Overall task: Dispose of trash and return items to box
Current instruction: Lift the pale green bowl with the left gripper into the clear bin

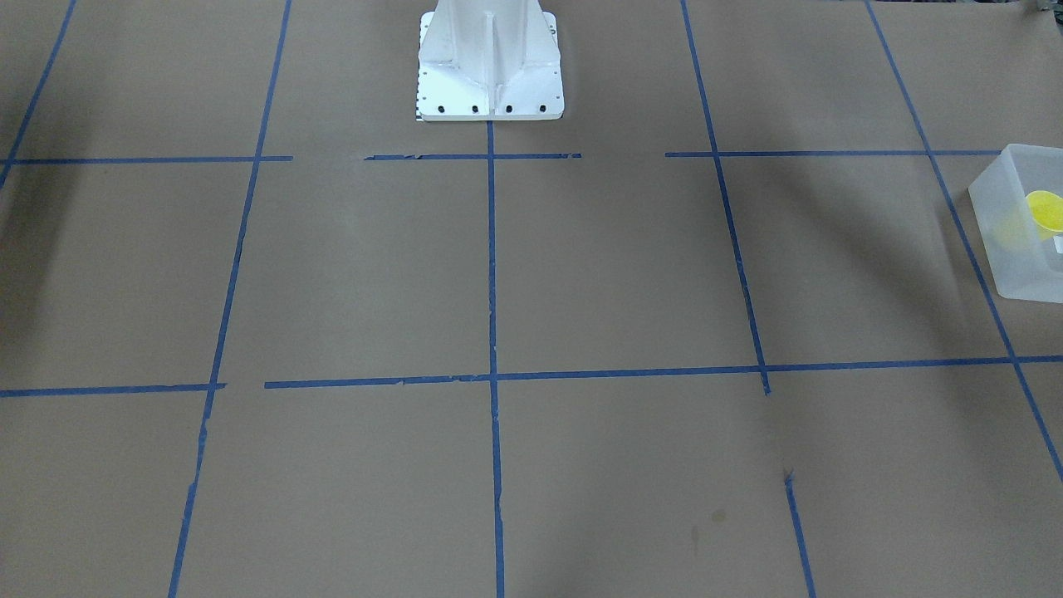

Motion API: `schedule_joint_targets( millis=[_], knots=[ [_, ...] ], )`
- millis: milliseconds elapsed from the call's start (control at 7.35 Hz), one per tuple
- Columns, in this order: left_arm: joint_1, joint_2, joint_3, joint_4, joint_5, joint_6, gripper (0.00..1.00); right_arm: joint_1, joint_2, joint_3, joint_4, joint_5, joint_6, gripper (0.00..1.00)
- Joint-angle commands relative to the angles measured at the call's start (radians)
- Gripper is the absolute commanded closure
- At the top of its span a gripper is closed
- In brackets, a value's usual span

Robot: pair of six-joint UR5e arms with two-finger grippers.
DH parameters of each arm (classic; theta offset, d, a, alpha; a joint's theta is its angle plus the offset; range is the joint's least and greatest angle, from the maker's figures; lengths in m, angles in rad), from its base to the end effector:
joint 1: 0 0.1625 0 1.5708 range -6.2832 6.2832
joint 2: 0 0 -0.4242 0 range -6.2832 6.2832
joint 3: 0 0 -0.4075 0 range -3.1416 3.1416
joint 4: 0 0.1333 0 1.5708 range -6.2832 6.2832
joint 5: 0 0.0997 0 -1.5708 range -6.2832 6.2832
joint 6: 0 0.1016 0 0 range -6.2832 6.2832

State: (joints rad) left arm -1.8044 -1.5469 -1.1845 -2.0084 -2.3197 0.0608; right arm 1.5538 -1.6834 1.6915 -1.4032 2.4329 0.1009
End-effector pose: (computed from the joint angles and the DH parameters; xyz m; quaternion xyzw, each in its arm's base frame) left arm -0.1701 -0.4378 0.8207 0.0663 0.3599 -0.0753 0.9276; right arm 0.0482 -0.4704 0.6284 0.0550 -0.4202 0.0013 0.9058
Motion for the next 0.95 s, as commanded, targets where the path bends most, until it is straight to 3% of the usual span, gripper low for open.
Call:
schedule_joint_targets(
  millis=[0, 408, 544, 817],
  knots=[
    [-0.013, 0.030, -0.154, -0.009, -0.001, -0.066, 0.00, 0.000, -0.001, 0.002, 0.001, 0.000, -0.001, 0.00],
    [-0.007, 0.057, -0.315, -0.004, -0.004, -0.073, 0.00, 0.000, -0.001, 0.002, 0.001, -0.002, -0.003, 0.00],
    [0.026, 0.067, -0.434, 0.011, 0.000, -0.072, 0.00, 0.000, -0.002, 0.002, 0.001, -0.002, -0.003, 0.00],
    [0.155, 0.058, -0.500, 0.162, 0.002, -0.075, 0.00, -0.001, -0.002, -0.001, 0.001, -0.002, -0.003, 0.00]
  ],
)
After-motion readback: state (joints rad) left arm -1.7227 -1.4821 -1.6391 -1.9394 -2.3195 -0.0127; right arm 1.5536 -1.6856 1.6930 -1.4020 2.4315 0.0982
